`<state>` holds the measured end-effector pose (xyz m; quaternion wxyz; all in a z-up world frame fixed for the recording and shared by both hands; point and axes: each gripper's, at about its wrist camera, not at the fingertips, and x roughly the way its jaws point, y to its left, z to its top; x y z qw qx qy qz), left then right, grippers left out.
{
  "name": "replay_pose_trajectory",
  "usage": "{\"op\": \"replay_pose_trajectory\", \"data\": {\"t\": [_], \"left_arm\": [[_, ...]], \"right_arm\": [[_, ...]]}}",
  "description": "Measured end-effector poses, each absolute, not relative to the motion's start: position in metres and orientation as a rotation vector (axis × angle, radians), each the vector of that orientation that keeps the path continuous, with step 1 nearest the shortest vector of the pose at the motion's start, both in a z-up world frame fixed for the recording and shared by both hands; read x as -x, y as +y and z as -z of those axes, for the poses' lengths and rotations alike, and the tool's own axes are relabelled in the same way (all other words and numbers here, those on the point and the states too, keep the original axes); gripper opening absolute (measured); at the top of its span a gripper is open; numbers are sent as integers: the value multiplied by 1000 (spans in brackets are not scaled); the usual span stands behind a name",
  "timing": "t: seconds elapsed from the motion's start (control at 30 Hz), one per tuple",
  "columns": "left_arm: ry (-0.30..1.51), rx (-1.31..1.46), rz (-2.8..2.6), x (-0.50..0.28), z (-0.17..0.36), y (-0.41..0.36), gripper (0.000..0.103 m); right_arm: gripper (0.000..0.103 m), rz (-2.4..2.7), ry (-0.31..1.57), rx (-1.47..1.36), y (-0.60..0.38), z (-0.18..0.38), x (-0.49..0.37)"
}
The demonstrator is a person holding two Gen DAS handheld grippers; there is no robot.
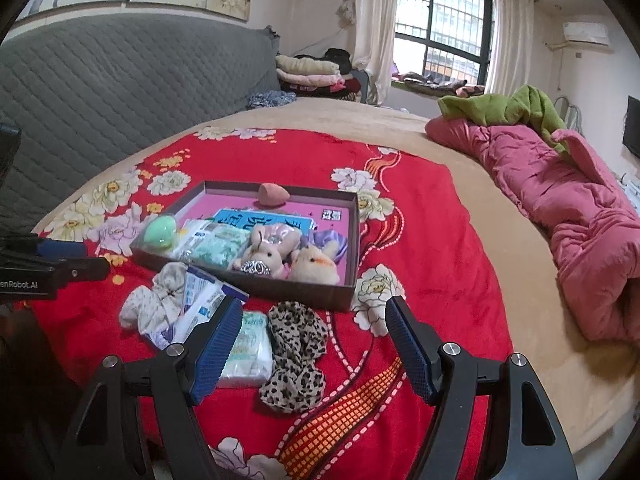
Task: Organize soft objects
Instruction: 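Move both tools toward the white floral cloth and leopard-print cloth beside the box, then grasp the white floral cloth with the left tool while the right tool grasps the leopard-print cloth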
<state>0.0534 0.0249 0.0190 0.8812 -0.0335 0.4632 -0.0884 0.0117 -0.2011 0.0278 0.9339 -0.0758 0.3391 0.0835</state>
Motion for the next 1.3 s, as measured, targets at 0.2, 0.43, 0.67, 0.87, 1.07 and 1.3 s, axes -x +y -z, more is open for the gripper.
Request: {"op": "replay_pose_trajectory", "data": {"t": [0.2, 0.43, 0.67, 0.87, 1.07, 1.3], "left_arm": [[1004, 92, 180, -56, -2, 26, 59], [1049, 90, 173, -60, 17, 23, 59], [1085, 90, 163, -70, 37, 19, 59], [1114, 112, 147, -82, 53, 21, 59], [1127, 124, 152, -92, 65, 19, 59], [1112, 84, 152, -101, 72, 11, 59]], "right_arm": [[75, -167, 740, 139, -204, -12, -16], [75, -166, 788, 134, -204, 10, -22], [75, -163, 814, 129, -206, 25, -30], [75, -161, 838, 129, -206, 39, -41], [75, -152, 863, 116, -208, 53, -57], [75, -179, 908, 142, -203, 71, -73]]}}
